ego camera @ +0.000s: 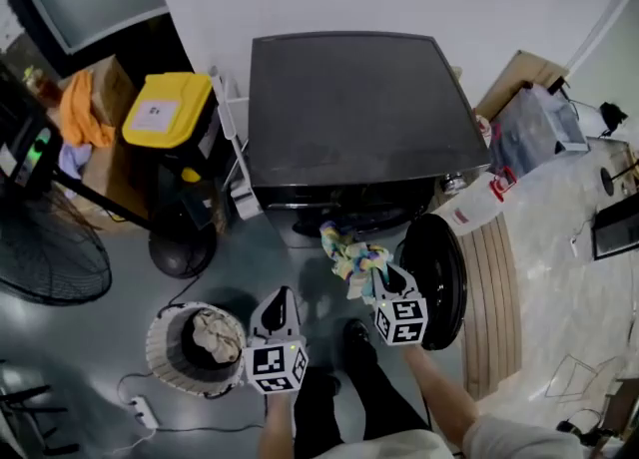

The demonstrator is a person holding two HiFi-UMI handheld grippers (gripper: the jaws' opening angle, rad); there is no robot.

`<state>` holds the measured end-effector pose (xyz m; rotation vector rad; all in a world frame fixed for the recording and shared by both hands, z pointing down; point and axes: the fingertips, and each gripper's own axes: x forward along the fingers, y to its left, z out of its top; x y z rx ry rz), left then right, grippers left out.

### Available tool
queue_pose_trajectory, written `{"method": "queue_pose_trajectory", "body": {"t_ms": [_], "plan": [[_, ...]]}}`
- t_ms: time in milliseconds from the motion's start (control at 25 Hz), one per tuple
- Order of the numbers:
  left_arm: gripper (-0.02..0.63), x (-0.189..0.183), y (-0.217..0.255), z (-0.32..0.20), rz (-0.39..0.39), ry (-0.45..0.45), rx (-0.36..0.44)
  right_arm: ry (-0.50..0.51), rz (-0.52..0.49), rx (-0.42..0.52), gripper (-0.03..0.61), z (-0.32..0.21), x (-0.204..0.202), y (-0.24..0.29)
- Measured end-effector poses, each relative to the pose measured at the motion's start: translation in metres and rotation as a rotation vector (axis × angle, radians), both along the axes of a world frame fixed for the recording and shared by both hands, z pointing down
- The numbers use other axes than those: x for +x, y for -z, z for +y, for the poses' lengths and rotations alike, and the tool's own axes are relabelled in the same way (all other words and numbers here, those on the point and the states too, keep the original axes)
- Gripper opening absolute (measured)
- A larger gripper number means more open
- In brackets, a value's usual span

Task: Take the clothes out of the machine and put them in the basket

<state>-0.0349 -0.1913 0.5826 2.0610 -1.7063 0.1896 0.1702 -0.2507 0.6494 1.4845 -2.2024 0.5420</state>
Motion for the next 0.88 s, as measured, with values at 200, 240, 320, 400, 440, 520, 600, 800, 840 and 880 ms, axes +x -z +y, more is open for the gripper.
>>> {"method": "queue_pose_trajectory", "body": {"t_ms": [200, 240, 320, 400, 440, 520, 600, 800, 840, 880], "plan": [[0.018, 0.006, 0.054, 0.007, -0.011, 0.026, 0.033, 0.071, -0.015, 0.053, 0.071, 0.01, -0.003, 0.072], [0.018, 0.009, 0.064, 0.009, -0.014, 0.03, 0.041, 0.085, -0.022, 0.066, 0.071, 0.012, -0.003, 0.087], [0.018, 0.011, 0.083, 0.013, -0.028, 0.041, 0.053, 0.119, -0.04, 0.096, 0.072, 0.018, -0.004, 0.119], [0.018, 0.011, 0.101, 0.018, -0.034, 0.056, 0.062, 0.157, -0.055, 0.132, 0.072, 0.025, -0.004, 0.149], [0.018, 0.011, 0.11, 0.02, -0.031, 0.065, 0.066, 0.174, -0.058, 0.151, 0.072, 0.029, -0.003, 0.163], [0.018, 0.01, 0.128, 0.024, -0.032, 0.084, 0.079, 0.206, -0.054, 0.19, 0.072, 0.036, 0.0, 0.191], [0.018, 0.008, 0.147, 0.028, -0.041, 0.102, 0.094, 0.241, -0.05, 0.228, 0.072, 0.043, 0.0, 0.216], [0.018, -0.002, 0.194, 0.035, -0.058, 0.165, 0.158, 0.302, -0.075, 0.321, 0.072, 0.038, -0.006, 0.269], [0.018, -0.004, 0.202, 0.038, -0.065, 0.176, 0.169, 0.308, -0.081, 0.336, 0.072, 0.034, -0.007, 0.277], [0.018, -0.007, 0.208, 0.042, -0.072, 0.19, 0.178, 0.313, -0.087, 0.348, 0.072, 0.031, -0.009, 0.284]]}}
